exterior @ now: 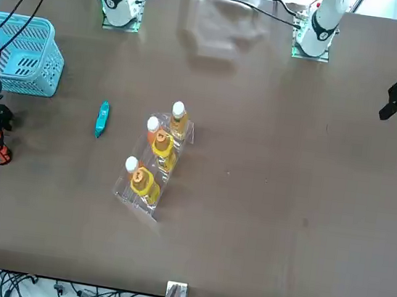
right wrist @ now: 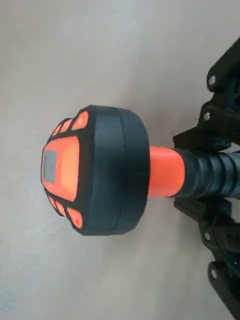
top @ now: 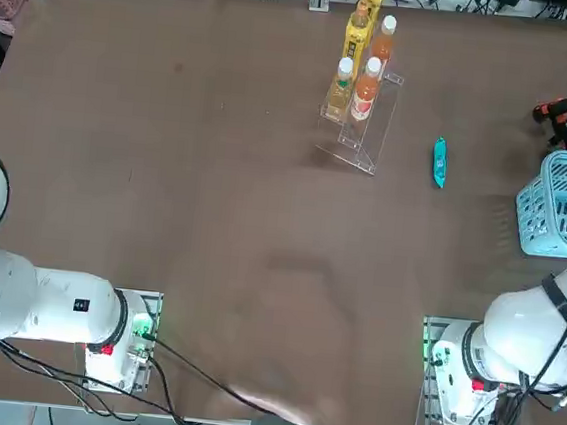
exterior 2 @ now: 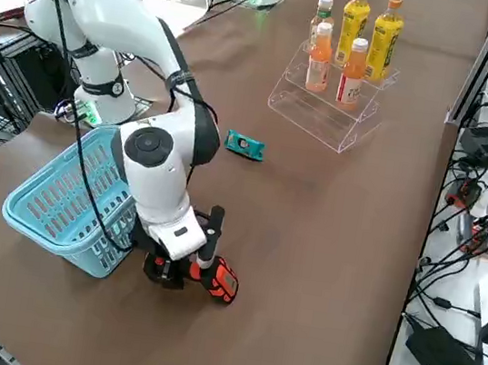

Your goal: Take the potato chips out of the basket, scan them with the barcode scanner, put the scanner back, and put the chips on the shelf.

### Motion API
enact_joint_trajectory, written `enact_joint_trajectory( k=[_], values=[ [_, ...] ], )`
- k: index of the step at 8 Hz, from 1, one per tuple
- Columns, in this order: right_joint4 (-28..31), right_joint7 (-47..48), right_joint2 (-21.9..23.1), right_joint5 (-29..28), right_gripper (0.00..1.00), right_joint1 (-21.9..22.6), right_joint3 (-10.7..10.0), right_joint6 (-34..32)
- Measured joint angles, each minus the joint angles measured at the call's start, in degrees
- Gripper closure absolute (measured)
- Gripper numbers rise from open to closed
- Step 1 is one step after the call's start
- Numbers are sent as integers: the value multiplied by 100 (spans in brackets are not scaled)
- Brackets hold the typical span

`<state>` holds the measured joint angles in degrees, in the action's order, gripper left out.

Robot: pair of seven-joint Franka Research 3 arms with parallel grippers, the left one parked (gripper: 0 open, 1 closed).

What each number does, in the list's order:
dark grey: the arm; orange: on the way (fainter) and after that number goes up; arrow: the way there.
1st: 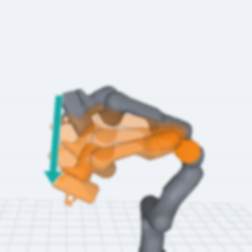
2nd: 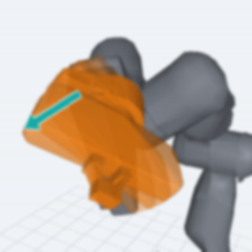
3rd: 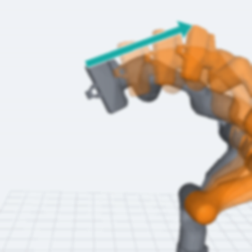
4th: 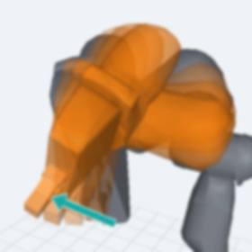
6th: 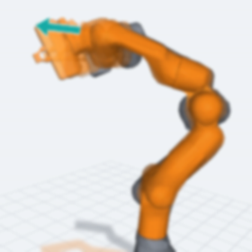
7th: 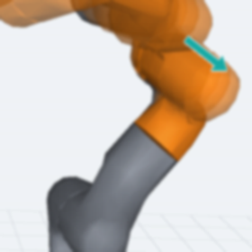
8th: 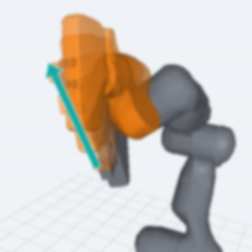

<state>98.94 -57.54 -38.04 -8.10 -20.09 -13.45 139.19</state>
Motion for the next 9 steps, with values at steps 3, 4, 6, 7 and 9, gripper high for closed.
enact_joint_trajectory(
  k=[3, 4, 6, 7, 9],
  values=[
    [-187, -2, 285, 0, 59, 248, 49, -512],
    [-225, -2, 458, 0, 59, 365, 50, -785],
    [-237, 139, 774, 24, 59, 548, 44, -1285],
    [-240, 353, 901, 119, 59, 654, 42, -1495],
    [-245, 1262, 1187, 544, 59, 1017, 49, -2061]
  ],
)
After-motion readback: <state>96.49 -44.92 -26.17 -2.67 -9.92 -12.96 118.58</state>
